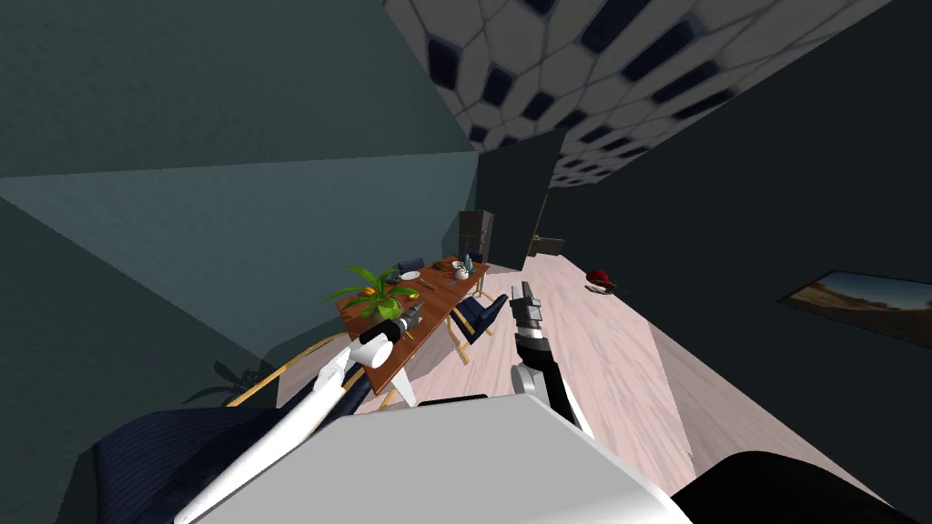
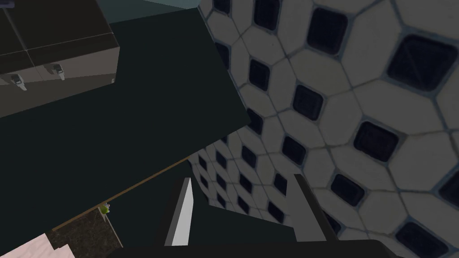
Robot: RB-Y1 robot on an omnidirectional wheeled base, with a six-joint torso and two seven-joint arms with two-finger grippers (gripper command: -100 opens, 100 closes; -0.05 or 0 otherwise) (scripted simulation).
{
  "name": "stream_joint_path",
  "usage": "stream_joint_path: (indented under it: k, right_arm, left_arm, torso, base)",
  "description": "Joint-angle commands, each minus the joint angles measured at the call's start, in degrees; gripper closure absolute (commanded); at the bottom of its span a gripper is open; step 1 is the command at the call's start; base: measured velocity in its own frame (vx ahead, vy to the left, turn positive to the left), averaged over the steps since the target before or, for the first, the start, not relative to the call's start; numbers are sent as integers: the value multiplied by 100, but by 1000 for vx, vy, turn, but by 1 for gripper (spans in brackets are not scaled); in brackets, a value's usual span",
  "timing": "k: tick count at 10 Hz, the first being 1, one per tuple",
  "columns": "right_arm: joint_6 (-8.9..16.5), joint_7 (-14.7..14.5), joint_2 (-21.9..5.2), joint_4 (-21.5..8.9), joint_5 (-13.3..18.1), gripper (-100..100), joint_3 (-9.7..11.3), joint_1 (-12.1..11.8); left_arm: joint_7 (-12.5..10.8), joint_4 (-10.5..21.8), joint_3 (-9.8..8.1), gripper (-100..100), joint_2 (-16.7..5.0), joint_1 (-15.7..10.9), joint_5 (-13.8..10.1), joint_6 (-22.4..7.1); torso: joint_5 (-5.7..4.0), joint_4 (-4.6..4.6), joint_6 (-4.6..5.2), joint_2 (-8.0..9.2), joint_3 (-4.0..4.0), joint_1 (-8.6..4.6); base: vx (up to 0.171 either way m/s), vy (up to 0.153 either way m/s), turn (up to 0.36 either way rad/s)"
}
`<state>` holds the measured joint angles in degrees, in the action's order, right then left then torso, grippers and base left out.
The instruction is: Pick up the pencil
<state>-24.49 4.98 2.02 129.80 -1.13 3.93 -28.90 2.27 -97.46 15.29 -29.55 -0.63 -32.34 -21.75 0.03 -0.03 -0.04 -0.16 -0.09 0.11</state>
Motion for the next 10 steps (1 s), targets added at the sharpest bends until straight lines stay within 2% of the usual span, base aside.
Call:
stream_joint_path:
  k: [1, 2, 3, 4, 5, 6, 7, 8, 9, 10]
  right_arm:
    - [0, 0, 0, 0, 0, 0, 0, 0]
    - [0, 0, 0, 0, 0, 0, -1, -1]
    - [0, 0, 0, 0, 0, 0, -1, -1]
    - [0, 0, 0, 0, 0, 0, 0, 0]
    - [0, 0, 0, 0, 0, 0, -1, -1]
    - [0, 0, 0, 0, 0, 0, 0, 0]
    - [0, 0, 0, 0, 0, 0, -1, -1]
    - [0, 0, 0, 0, 0, 0, 0, 0]
    - [0, 0, 0, 0, 0, 0, -1, -1]
    - [0, 0, 0, 0, 0, 0, 0, 0]
  left_arm:
    - [51, 286, 71, -100, -78, -81, -133, -155]
    - [51, 300, 71, -100, -78, -81, -133, -155]
    - [131, 504, 174, -100, -223, -216, -357, -429]
    - [131, 601, 174, -100, -223, -216, -357, -439]
    - [212, 858, 274, -100, -367, -348, -579, -637]
    - [212, 903, 274, -100, -367, -348, -579, -718]
    - [295, 1179, 372, -100, -511, -474, -799, -909]
    - [295, 1203, 372, -100, -511, -474, -799, -991]
    - [379, 1450, 467, -100, -655, -597, -1014, -1185]
    - [379, 1501, 467, -100, -655, -597, -1014, -1257]
  torso:
    - [0, 0, 0, 0, 0, 0]
    - [1, -1, -6, 1, 0, 0]
    - [-1, 0, -6, 1, 1, -6]
    - [-1, 0, 1, -1, -1, -9]
    - [-1, 0, -6, 0, 0, -5]
    - [0, 0, -1, 1, 0, -2]
    - [0, 0, -6, 1, 1, -3]
    - [0, 0, -3, 1, 0, -1]
    - [0, 0, -6, 1, 1, -3]
    - [0, 0, -2, 1, 1, -2]
  base:
    - [3, 35, -148]
    - [0, 14, 20]
    - [3, 12, -247]
    - [1, 25, -141]
    - [-3, 32, -246]
    - [-2, 30, -136]
    - [1, 29, -226]
    - [-1, 30, -142]
    - [-4, 30, -271]
    - [-5, 30, -132]
